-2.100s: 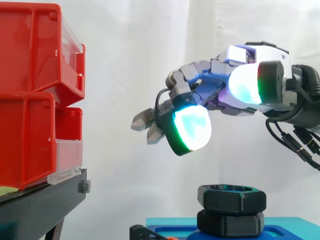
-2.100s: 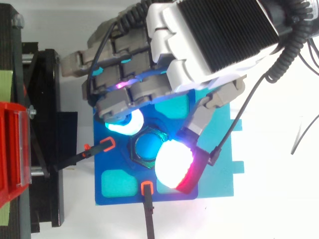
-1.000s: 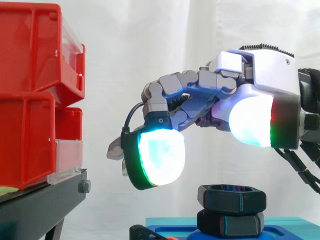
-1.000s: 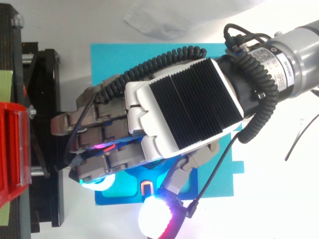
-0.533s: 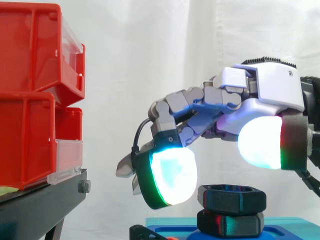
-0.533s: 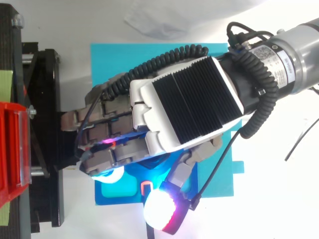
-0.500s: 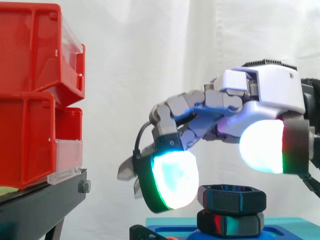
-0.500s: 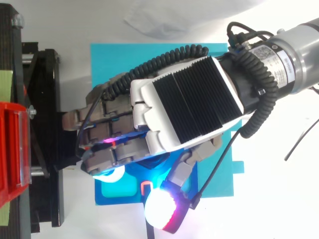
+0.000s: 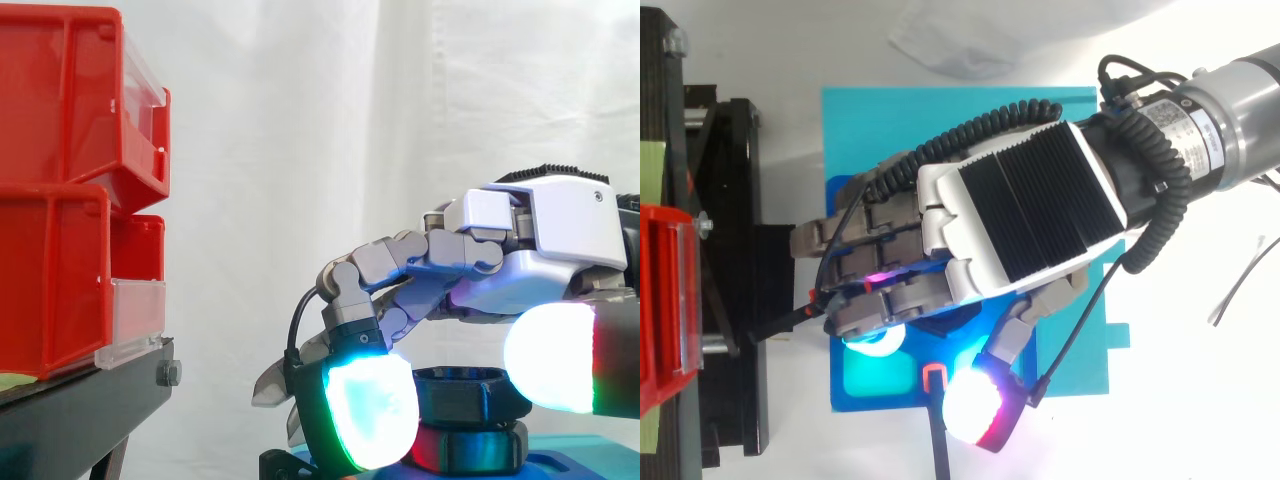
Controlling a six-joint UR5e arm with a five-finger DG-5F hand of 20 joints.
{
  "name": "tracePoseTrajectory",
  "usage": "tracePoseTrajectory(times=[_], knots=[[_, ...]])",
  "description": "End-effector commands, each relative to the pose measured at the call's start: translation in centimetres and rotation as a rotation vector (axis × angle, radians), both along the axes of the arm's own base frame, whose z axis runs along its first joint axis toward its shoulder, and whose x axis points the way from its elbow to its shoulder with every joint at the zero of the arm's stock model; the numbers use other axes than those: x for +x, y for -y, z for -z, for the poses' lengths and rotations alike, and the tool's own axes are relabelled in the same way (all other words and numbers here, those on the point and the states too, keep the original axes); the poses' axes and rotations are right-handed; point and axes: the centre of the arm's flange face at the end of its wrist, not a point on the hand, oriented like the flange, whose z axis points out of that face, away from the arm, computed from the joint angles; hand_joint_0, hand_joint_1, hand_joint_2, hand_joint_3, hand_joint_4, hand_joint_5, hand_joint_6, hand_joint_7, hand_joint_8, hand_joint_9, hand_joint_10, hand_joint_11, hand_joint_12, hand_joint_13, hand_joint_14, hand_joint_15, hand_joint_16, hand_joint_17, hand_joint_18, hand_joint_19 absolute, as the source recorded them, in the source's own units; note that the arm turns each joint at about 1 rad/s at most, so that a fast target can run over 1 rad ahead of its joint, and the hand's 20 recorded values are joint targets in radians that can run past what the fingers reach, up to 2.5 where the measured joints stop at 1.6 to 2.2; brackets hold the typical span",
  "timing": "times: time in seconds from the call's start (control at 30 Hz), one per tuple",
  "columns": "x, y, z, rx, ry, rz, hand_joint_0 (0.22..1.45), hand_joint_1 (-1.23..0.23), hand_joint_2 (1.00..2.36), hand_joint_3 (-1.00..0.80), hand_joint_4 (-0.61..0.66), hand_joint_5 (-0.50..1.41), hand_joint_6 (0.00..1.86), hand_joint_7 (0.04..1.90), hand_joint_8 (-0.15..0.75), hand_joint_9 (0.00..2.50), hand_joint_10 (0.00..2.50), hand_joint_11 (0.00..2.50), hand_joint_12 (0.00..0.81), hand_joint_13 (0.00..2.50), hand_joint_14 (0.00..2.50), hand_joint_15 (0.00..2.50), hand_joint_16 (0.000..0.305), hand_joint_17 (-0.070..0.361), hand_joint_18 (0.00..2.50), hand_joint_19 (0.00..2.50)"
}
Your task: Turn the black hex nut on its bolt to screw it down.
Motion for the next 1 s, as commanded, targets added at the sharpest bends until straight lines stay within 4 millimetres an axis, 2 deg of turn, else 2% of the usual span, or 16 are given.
tracePoseTrajectory(times=[0.0, 0.67, 0.97], knots=[[0.0, 0.2, 0.0, 0.000, 0.002, 0.002, 0.45, -0.29, 1.00, -0.50, 0.26, -0.05, 0.53, 1.41, 0.295, 0.75, 0.01, 0.30, 0.377, 0.51, 0.00, 0.08, 0.061, 0.137, 0.57, 0.44], [0.4, 0.7, -0.6, 0.022, 0.047, -0.002, 0.45, -0.27, 1.00, -0.50, 0.26, -0.05, 0.51, 1.43, 0.295, 0.75, 0.01, 0.30, 0.377, 0.51, 0.00, 0.08, 0.061, 0.136, 0.57, 0.45], [-0.4, 3.3, -0.5, 0.016, 0.039, -0.019, 0.45, -0.26, 1.00, -0.50, 0.27, -0.05, 0.51, 1.43, 0.296, 0.75, 0.01, 0.30, 0.376, 0.51, 0.00, 0.08, 0.061, 0.136, 0.57, 0.45]])
